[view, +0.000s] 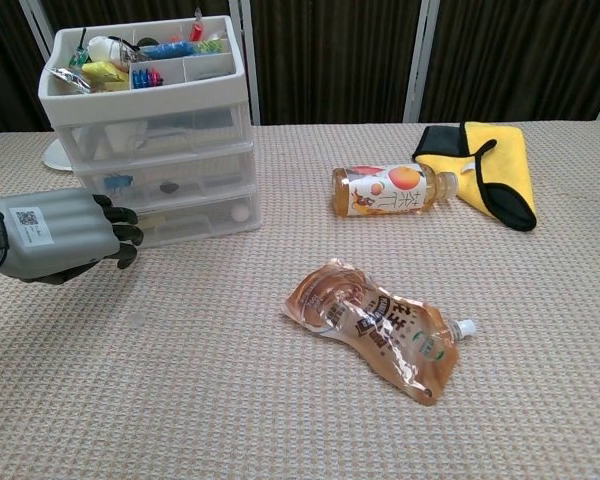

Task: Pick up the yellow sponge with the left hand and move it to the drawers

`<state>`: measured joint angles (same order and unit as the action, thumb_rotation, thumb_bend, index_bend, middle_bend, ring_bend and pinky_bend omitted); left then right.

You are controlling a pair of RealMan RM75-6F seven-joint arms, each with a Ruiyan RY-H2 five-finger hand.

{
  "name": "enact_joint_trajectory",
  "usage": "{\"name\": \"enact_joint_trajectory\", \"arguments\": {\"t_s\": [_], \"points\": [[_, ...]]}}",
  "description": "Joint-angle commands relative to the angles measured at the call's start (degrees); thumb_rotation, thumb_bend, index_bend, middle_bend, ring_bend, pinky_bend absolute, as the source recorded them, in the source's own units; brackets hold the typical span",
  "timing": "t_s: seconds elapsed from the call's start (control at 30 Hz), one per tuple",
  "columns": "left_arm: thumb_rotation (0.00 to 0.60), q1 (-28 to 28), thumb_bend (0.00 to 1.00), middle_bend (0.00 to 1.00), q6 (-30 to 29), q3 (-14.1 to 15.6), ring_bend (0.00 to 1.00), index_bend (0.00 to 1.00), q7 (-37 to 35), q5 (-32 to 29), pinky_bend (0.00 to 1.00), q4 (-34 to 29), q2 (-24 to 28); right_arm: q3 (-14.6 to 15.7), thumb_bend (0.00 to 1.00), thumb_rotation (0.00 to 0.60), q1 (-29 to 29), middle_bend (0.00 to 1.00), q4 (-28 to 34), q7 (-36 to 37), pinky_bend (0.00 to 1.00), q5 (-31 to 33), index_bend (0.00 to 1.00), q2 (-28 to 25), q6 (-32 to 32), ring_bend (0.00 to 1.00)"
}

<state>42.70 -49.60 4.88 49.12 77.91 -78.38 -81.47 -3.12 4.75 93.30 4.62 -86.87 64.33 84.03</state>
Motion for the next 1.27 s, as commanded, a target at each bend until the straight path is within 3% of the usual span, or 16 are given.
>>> {"name": "enact_joint_trajectory", "arguments": {"t_s": [0.03, 0.3, 0.5, 0.6, 0.67, 0.9, 1.07, 1.27], "points": [[0.600, -0.2, 0.92, 0.17, -0.2, 0.1, 0.11, 0.33, -0.4, 0.3, 0.23, 0.4, -0.3, 0.0, 0.00, 0.600, 0.0, 0.00, 0.0, 0.0, 0.00, 0.0, 0.08, 0.0, 0.0, 0.00], [0.600, -1.0, 0.92, 0.17, -1.5, 0.6, 0.10, 0.32, -2.4, 2.1, 0.23, -1.3, 0.0, 0.0, 0.00, 0.600, 0.0, 0.00, -0.2, 0.1, 0.00, 0.1, 0.08, -0.1, 0.0, 0.00], [0.600, -4.1, 0.88, 0.15, -9.6, 2.2, 0.09, 0.30, -6.3, 8.1, 0.22, -8.3, 3.8, 0.0, 0.00, 0.600, -0.1, 0.00, -0.3, 0.2, 0.00, 0.0, 0.08, -0.2, 0.1, 0.00], [0.600, -6.7, 0.76, 0.14, -15.5, 3.1, 0.08, 0.28, -8.8, 11.2, 0.19, -11.7, 6.5, 0.1, 0.00, 0.600, -0.2, 0.00, -0.4, 0.1, 0.00, -0.1, 0.08, -0.2, 0.3, 0.00], [0.600, -9.6, 0.62, 0.10, -21.0, 3.6, 0.07, 0.26, -10.6, 13.3, 0.13, -14.0, 8.4, 0.0, 0.00, 0.600, -0.2, 0.00, -0.4, -0.2, 0.00, -0.2, 0.08, -0.1, 0.5, 0.00], [0.600, -18.2, 0.27, 0.00, -33.1, 4.6, 0.00, 0.15, -14.1, 14.3, 0.01, -18.7, 11.5, -0.1, 0.00, 0.600, -0.3, 0.00, -1.1, -1.8, 0.00, -1.0, 0.08, 0.3, 1.4, 0.00], [0.600, -23.9, 0.17, 0.00, -39.6, 5.0, 0.00, 0.07, -17.8, 14.1, 0.00, -21.2, 12.6, -0.1, 0.00, 0.600, -0.2, 0.00, -1.8, -3.6, 0.00, -1.9, 0.08, 1.0, 2.2, 0.00], [0.600, -29.4, 0.15, 0.00, -45.2, 4.9, 0.00, 0.01, -23.4, 14.2, 0.00, -17.3, 11.2, 0.0, 0.00, 0.600, -0.2, 0.00, -2.7, -5.6, 0.00, -3.3, 0.08, 2.1, 3.3, 0.00]]}}
